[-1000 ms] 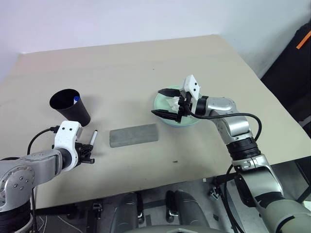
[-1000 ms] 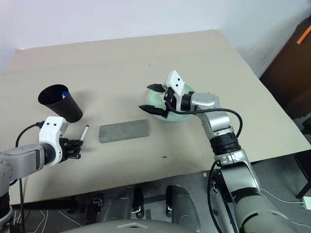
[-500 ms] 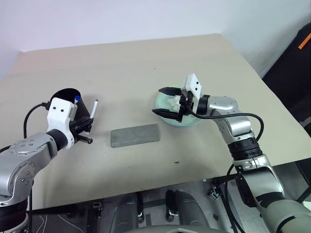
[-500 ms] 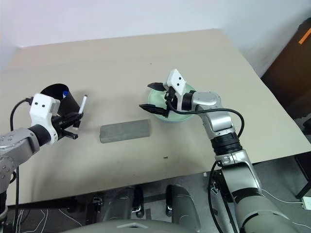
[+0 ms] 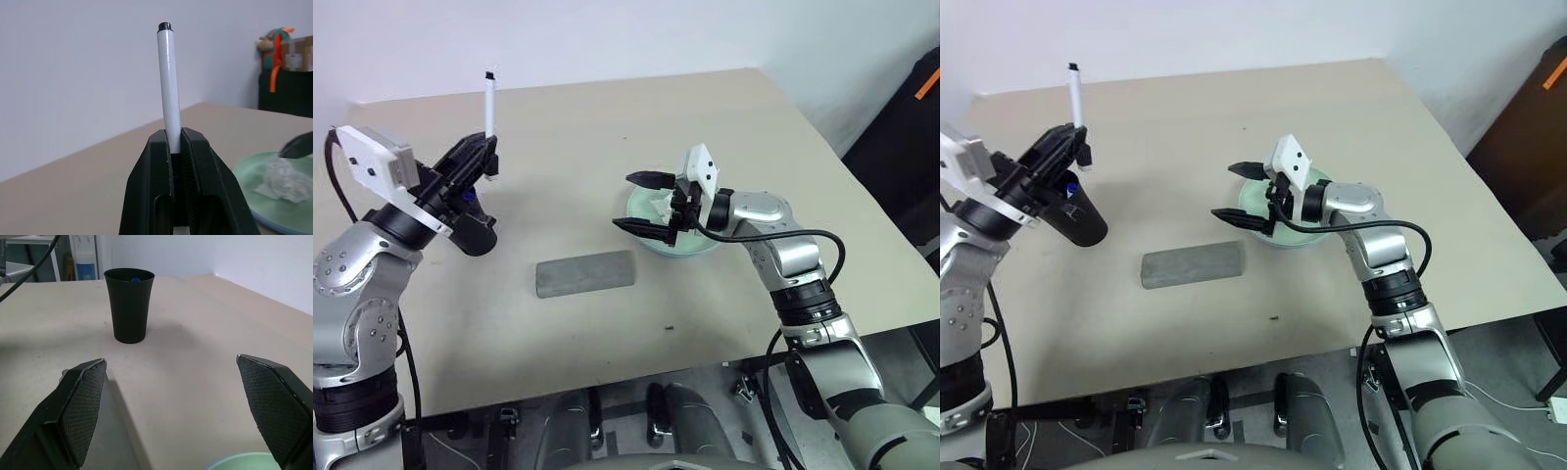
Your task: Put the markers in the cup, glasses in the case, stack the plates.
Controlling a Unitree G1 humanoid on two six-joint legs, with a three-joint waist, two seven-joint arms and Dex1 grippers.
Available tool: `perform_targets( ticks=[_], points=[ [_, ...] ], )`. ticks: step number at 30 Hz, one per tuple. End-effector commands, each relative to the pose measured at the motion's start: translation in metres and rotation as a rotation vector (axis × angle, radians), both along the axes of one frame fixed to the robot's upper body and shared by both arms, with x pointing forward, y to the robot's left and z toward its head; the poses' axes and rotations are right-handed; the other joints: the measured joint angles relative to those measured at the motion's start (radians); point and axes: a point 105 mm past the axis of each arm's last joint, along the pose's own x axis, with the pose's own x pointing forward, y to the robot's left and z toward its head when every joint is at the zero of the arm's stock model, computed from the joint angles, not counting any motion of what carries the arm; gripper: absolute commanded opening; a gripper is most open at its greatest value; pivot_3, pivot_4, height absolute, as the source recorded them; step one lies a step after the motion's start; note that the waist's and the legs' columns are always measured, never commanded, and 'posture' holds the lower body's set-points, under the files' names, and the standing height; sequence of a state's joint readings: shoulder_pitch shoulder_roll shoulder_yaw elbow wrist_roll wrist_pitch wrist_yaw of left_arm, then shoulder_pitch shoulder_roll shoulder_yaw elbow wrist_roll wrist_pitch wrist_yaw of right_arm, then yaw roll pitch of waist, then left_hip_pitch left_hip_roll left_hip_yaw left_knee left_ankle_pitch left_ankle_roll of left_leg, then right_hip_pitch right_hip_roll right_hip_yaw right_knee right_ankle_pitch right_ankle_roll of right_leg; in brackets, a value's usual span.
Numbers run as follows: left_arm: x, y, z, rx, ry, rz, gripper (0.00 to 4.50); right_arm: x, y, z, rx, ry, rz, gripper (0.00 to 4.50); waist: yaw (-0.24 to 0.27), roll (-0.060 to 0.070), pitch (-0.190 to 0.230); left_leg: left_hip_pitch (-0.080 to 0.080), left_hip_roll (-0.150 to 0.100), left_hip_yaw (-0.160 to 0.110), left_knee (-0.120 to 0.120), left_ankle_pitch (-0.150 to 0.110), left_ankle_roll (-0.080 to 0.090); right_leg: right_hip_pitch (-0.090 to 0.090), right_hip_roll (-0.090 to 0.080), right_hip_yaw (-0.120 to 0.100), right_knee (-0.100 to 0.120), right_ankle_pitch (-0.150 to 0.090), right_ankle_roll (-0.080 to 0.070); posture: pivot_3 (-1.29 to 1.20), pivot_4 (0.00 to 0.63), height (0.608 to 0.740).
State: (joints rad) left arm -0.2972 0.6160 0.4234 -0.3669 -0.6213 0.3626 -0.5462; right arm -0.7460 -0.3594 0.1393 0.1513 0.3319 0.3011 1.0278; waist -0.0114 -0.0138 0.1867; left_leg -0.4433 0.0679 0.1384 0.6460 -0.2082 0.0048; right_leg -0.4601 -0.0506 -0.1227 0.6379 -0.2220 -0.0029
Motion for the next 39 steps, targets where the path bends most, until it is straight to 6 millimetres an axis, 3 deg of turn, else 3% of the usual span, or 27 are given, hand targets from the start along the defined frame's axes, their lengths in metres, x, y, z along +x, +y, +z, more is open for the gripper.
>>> perform_targets(
  ticks=[1, 7, 16, 26, 39],
  points=[
    [-0.007, 0.019, 0.035, 0.022, -0.173, 0.090, 0.00, -0.007, 0.002, 0.016, 0.031, -0.051, 0.022, 4.50, 0.000, 0.000, 0.000, 0.000, 0.000, 0.000, 0.000, 0.000, 0.000, 0.000, 0.000, 0.000, 0.000, 0.000, 0.000, 0.00, 0.150, 0.740],
    [-0.003, 0.053, 0.044, -0.012, -0.228, 0.186, 0.00, -0.009, 0.007, 0.016, 0.035, -0.051, 0.035, 4.50, -0.001, 0.000, 0.000, 0.000, 0.000, 0.000, 0.000, 0.000, 0.000, 0.000, 0.000, 0.000, 0.000, 0.000, 0.000, 0.00, 0.150, 0.740],
    [0.007, 0.085, 0.016, -0.102, -0.141, 0.227, 0.00, -0.013, 0.006, 0.016, 0.034, -0.044, 0.041, 4.50, -0.001, 0.000, 0.000, 0.000, 0.000, 0.000, 0.001, 0.000, 0.000, 0.000, 0.000, 0.000, 0.000, 0.000, 0.000, 0.00, 0.150, 0.740],
    [0.027, 0.084, -0.019, -0.097, -0.049, 0.209, 0.00, -0.030, 0.004, 0.027, 0.085, -0.001, 0.122, 4.50, 0.000, -0.001, 0.000, 0.000, 0.000, 0.000, 0.001, 0.000, 0.000, 0.000, 0.000, 0.000, 0.001, 0.000, 0.000, 0.00, 0.150, 0.740],
    [0.034, 0.091, -0.033, -0.113, -0.037, 0.233, 0.00, -0.033, 0.002, 0.027, 0.081, -0.007, 0.114, 4.50, 0.000, -0.001, 0.000, 0.000, 0.000, 0.000, 0.002, 0.000, 0.000, 0.000, 0.000, 0.000, 0.002, 0.000, 0.000, 0.00, 0.150, 0.740]
  ],
)
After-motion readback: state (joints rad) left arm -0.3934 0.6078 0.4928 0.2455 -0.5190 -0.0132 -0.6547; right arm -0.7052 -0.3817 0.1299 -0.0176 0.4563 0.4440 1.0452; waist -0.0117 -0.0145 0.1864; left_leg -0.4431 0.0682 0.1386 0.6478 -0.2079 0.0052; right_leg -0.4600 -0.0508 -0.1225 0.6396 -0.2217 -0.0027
